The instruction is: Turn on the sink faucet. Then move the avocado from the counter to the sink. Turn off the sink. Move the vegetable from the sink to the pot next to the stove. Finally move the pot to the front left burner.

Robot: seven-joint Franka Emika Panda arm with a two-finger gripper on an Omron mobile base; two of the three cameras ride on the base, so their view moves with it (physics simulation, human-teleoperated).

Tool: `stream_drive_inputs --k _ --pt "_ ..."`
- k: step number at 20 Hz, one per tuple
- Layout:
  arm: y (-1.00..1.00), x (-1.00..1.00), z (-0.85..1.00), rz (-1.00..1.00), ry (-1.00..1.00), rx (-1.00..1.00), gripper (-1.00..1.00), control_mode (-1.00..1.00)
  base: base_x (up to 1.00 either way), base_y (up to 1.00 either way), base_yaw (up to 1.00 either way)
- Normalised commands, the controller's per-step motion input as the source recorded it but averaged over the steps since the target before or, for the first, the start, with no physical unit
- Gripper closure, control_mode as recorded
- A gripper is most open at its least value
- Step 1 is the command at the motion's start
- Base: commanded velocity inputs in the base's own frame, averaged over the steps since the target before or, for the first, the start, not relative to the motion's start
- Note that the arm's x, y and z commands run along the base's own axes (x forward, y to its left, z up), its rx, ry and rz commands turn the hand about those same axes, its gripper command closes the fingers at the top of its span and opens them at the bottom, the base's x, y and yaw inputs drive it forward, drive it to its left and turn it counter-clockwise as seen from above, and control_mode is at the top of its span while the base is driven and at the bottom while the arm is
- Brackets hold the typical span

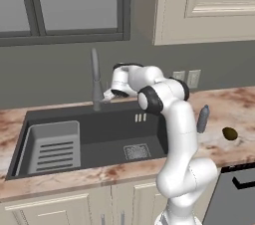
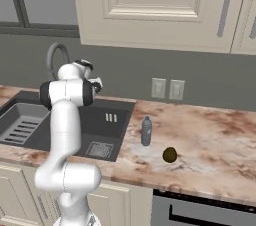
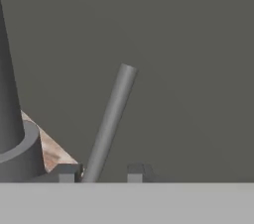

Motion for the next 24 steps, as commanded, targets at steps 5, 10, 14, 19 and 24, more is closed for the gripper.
stream_drive_inputs --k 5,10,14,19,24 --pt "-0.90 0.00 -0.48 0.00 0.02 0.12 1.00 -1.00 0.00 0.00 0.00" --pt "-0.83 0.00 -0.45 0.00 0.12 0.08 1.00 -1.00 0.00 0.00 0.00" --pt "-0.80 0.00 -0.43 0.00 0.18 0.06 1.00 -1.00 0.00 0.00 0.00" --pt "-0.80 0.00 -0.44 0.00 0.20 0.05 1.00 -1.00 0.00 0.00 0.00" --pt "-0.87 -0.13 -0.46 0.00 0.09 0.14 1.00 -1.00 0.00 0.00 0.00"
